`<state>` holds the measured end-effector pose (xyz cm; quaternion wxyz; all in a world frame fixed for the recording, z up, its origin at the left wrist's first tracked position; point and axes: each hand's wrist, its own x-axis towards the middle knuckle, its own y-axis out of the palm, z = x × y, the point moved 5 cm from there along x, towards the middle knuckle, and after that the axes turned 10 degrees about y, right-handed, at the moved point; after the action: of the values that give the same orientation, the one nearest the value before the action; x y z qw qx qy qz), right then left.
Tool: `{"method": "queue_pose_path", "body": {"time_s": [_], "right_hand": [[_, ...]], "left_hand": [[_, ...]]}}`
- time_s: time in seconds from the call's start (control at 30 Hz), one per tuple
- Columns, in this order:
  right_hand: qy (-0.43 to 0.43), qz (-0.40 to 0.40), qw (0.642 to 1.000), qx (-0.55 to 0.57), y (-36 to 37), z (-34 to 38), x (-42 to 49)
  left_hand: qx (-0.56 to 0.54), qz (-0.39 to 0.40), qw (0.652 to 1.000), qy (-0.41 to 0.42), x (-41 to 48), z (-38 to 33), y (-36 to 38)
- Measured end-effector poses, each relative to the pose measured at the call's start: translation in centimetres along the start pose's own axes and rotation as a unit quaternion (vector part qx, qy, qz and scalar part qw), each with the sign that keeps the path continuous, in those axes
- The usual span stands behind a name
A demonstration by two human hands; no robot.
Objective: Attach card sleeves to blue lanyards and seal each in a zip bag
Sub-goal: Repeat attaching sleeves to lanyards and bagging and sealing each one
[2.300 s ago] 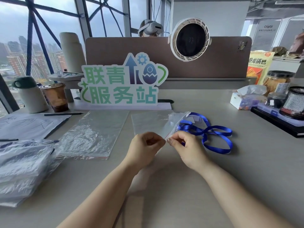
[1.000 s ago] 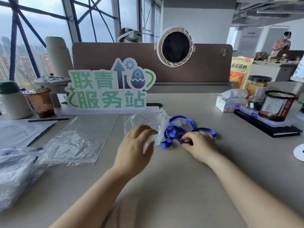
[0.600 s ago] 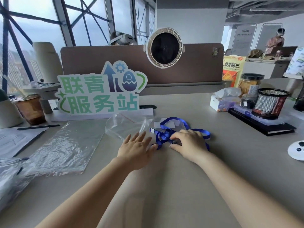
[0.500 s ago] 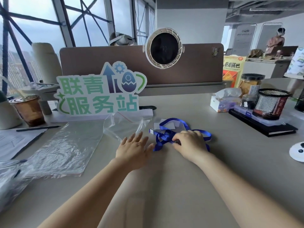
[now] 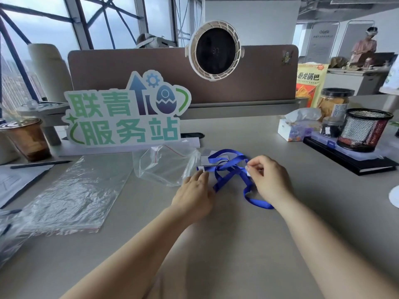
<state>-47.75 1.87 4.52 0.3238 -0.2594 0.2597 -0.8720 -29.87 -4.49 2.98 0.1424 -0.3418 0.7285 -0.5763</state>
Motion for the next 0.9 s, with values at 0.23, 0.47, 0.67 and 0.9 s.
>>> {"method": "queue_pose_path", "body": {"time_s": [0.23, 0.47, 0.67, 0.9], "right_hand": [[0.045, -0.164, 0.979, 0.109, -4.3, -1.5, 1.1], [-0.014, -0.147, 0.981, 0.128, -3.2, -0.6, 0.8], [-0.049, -0.121, 0.986, 0.1, -2.4, -0.1, 0.7], [-0.023, -0.08, 0.981, 0.174, -2.6, 0.2, 0.1]], "left_hand": [[-0.021, 0.05, 0.998, -0.023, 3.8, 0.5, 1.3], [-0.021, 0.005, 0.999, 0.034, 5.4, 0.1, 1.5], [0.023, 0.049, 0.999, 0.0, 5.5, 0.3, 2.6], [0.102, 0.002, 0.994, 0.025, 0.9, -1.5, 0.1]]}}
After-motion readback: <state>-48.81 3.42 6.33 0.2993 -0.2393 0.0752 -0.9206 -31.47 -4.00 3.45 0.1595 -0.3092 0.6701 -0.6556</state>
